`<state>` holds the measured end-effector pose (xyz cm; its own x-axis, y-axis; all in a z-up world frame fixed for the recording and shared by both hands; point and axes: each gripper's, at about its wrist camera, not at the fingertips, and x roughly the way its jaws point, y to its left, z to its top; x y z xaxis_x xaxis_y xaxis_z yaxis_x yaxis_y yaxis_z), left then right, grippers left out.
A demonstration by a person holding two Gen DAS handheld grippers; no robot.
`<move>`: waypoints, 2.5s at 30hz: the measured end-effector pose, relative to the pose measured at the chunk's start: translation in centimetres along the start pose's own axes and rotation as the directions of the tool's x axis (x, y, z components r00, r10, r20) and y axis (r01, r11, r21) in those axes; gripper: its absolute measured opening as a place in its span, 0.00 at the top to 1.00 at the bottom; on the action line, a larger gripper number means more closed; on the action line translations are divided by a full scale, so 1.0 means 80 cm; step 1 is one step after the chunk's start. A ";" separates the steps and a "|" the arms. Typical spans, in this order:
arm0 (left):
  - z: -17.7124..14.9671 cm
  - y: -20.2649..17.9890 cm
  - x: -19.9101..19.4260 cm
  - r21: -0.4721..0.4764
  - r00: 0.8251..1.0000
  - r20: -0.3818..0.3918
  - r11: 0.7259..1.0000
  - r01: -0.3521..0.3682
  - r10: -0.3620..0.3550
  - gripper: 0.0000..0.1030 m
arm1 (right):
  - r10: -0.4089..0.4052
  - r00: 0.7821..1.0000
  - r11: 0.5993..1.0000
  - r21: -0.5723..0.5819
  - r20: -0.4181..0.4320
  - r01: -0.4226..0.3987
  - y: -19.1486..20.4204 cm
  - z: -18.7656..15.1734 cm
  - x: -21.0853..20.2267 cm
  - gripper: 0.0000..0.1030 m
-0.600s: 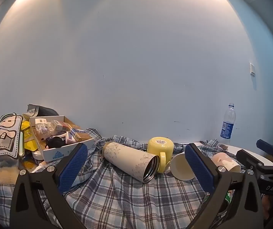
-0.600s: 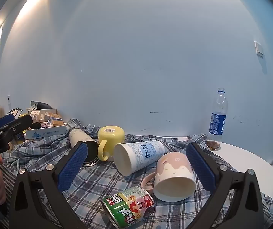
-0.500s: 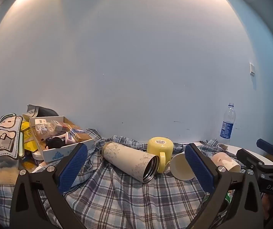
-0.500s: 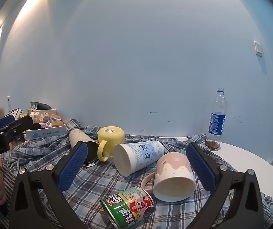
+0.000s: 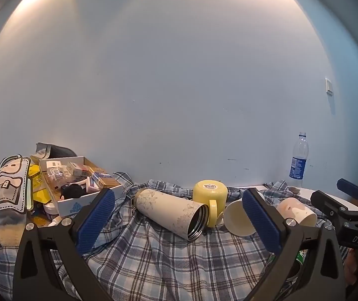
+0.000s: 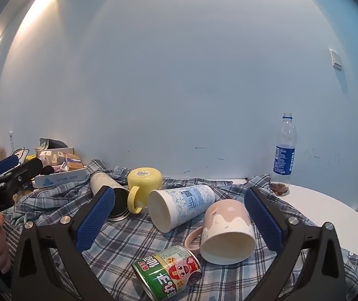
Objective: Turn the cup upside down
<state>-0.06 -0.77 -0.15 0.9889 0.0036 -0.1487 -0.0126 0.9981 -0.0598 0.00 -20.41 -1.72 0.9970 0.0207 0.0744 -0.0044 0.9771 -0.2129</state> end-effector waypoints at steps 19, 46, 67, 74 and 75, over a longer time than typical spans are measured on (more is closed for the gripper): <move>0.002 -0.008 -0.014 0.047 0.999 0.049 0.999 -0.003 0.000 0.00 | -0.003 1.000 0.999 0.034 -0.031 0.004 -0.005 -0.003 0.006 0.00; 0.002 -0.008 -0.020 0.052 0.997 0.072 0.999 -0.007 0.003 0.00 | -0.031 0.999 0.999 0.026 -0.004 0.032 -0.003 0.000 -0.001 0.00; 0.004 -0.010 -0.023 0.053 0.997 0.077 0.998 -0.025 0.021 0.00 | -0.080 0.993 0.997 0.017 0.085 0.079 -0.001 0.002 -0.025 0.00; 0.005 -0.009 -0.015 0.048 0.999 0.042 0.999 -0.023 0.021 0.00 | -0.084 0.974 0.996 -0.021 0.213 0.091 0.013 0.004 -0.053 0.00; 0.005 -0.009 -0.015 0.046 0.999 0.041 0.999 -0.023 0.021 0.00 | -0.082 0.974 0.996 -0.020 0.211 0.088 0.013 0.005 -0.052 0.00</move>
<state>-1.17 -1.50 0.44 0.9937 0.0267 -0.1090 -0.0280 0.9995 -0.0108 -4.21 -19.39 -1.90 0.9551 -0.0147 0.2958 0.0845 0.9707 -0.2248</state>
